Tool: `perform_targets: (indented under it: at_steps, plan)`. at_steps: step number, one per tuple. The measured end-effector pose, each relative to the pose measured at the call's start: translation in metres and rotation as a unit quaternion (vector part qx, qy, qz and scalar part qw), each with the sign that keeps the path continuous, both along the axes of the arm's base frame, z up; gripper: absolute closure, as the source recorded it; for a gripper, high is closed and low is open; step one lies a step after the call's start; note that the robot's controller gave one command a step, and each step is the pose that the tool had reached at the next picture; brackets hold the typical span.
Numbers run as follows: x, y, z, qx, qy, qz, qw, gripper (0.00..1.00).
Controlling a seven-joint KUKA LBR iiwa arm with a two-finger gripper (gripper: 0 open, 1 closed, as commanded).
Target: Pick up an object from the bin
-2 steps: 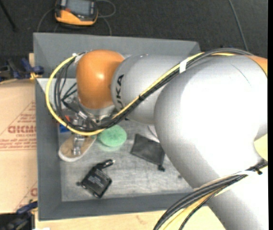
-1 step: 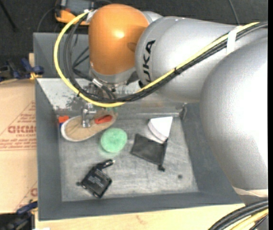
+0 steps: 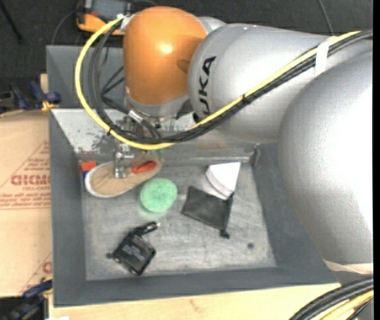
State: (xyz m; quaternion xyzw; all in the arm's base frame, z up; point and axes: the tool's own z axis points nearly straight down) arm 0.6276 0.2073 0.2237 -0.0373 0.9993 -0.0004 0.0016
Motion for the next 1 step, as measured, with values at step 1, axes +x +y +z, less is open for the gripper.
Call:
perform_targets:
  at_steps: [1]
  plan:
    - [0.0007, -0.0052, -0.0137, 0.000, -0.0001, 0.005, 1.0000, 1.00]
